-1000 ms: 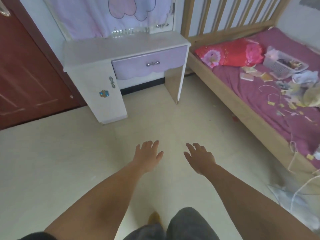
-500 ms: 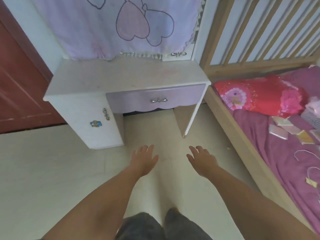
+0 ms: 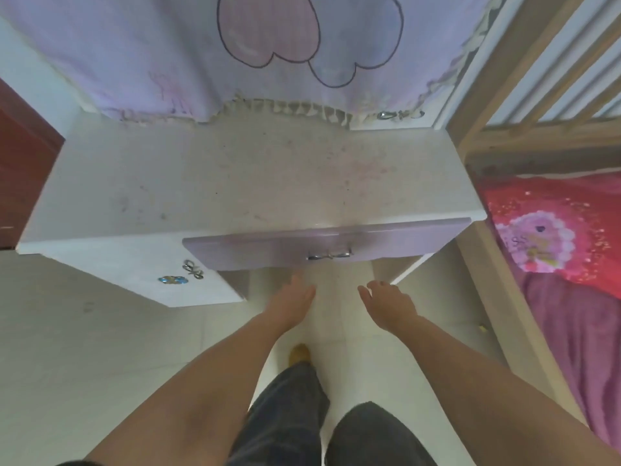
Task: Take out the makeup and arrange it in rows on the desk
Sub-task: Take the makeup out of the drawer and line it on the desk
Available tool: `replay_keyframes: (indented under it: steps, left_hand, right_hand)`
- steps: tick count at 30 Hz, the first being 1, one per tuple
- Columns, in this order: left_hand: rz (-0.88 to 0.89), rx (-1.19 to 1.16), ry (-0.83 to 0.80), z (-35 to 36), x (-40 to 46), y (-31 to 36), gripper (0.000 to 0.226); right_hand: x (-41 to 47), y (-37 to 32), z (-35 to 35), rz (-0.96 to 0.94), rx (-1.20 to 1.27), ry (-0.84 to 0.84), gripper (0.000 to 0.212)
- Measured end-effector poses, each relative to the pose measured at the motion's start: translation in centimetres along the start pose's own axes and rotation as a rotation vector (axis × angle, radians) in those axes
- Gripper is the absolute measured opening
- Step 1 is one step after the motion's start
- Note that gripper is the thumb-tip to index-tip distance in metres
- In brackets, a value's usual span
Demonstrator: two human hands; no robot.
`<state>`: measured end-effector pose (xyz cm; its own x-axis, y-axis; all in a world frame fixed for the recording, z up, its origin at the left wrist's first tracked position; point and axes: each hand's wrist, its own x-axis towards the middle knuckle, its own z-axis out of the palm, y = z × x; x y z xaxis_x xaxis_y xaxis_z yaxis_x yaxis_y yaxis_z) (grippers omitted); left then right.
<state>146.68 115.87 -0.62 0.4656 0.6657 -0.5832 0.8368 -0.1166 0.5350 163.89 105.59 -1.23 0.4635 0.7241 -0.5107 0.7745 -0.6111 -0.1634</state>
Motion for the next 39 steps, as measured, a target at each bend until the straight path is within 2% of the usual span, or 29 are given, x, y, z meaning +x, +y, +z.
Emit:
replay_keyframes:
  steps: [5, 6, 8, 10, 13, 17, 21, 32, 39]
  left_hand:
    - [-0.255, -0.425, -0.037, -0.8, 6.4, 1.6, 0.05]
    - [-0.303, -0.481, -0.032, -0.7, 7.4, 1.7, 0.048]
    - [-0.397, -0.621, -0.014, -0.5, 9.0, 2.0, 0.039]
    - [-0.48, -0.801, -0.022, -0.3, 9.9, 2.5, 0.027]
    - [-0.534, -0.991, -0.002, 0.2, 10.5, 3.0, 0.013]
    - [-0.575, -1.166, 0.08, 1.1, 10.7, 3.5, 0.018]
    - [-0.59, -1.206, 0.136, 2.3, 10.0, 3.5, 0.013]
    - [-0.64, -1.073, 0.081, 7.3, 3.8, 0.6, 0.019]
    - [-0.633, -1.052, 0.077, 9.5, 1.8, -0.2, 0.017]
  right_hand:
    - [7.4, -1.8, -1.4, 0.093, 0.305, -0.095, 0.04]
    - [8.7, -2.1, -1.2, 0.125, 0.407, -0.081, 0.044]
    - [10.9, -2.4, -1.3, 0.146, 0.453, -0.127, 0.048]
    - [12.1, -2.9, -1.1, 0.231, 0.616, -0.223, 0.034]
    - [12.7, -3.4, -1.2, 0.331, 0.879, -0.288, 0.025]
    - [12.0, -3.3, -1.9, 0.391, 1.055, -0.36, 0.023]
    - [10.8, -3.1, -2.4, 0.389, 1.023, -0.375, 0.025]
    - [4.4, -0.6, 3.0, 0.39, 0.959, -0.367, 0.031]
    - [2.5, 1.0, 5.6, 0.373, 1.005, -0.335, 0.027]
